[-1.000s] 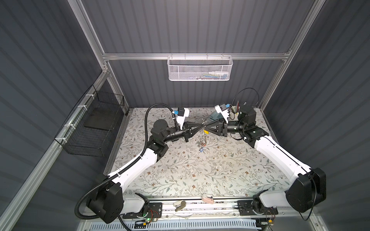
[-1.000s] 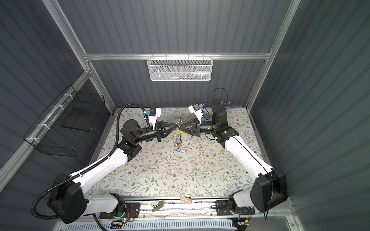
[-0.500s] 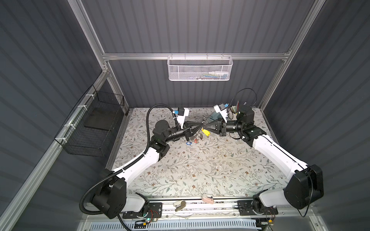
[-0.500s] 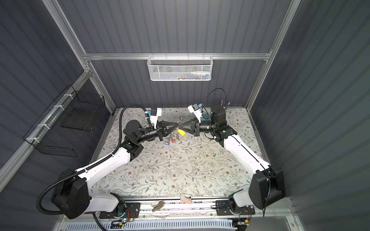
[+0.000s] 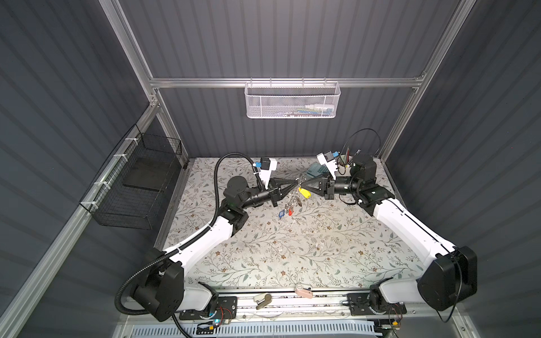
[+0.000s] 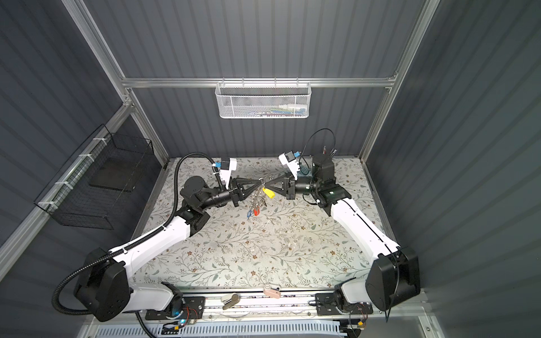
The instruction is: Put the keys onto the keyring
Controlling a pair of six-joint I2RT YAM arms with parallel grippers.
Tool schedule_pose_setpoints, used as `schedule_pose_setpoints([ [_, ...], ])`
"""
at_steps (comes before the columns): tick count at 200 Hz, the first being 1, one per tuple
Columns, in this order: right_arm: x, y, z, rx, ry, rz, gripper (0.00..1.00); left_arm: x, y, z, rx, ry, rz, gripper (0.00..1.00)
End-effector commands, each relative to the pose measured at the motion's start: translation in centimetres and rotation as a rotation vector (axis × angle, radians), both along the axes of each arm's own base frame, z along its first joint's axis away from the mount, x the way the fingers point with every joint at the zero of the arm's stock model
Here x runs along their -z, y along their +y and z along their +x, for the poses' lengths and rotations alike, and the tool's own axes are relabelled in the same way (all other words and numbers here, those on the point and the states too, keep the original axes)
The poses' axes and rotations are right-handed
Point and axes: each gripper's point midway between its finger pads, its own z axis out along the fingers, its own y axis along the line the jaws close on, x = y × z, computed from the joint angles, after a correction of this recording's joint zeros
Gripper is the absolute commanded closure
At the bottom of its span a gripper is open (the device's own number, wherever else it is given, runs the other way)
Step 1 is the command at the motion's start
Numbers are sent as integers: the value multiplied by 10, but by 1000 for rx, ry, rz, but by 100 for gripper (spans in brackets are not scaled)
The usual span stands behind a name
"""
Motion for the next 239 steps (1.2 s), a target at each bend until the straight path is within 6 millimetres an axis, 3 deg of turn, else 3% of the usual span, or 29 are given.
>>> schedule_pose_setpoints([
  [1,-3,-5,-3,13,-18,0,95,-18,4,-12,8,-73,-27,100],
  [40,-3,-5,-3,8,-10,3,93,-23,3,-14,23,-80,-35,100],
  [68,-2,-5,-3,8,-8,9,97,-27,5,-17,25,-86,-40,100],
  [188,0,11,2,-30,2,14,100,-19,-1,-9,36,-58,-59,100],
  [239,-1,0,7,12,2,13,100,-13,0,-8,19,-64,-31,100],
])
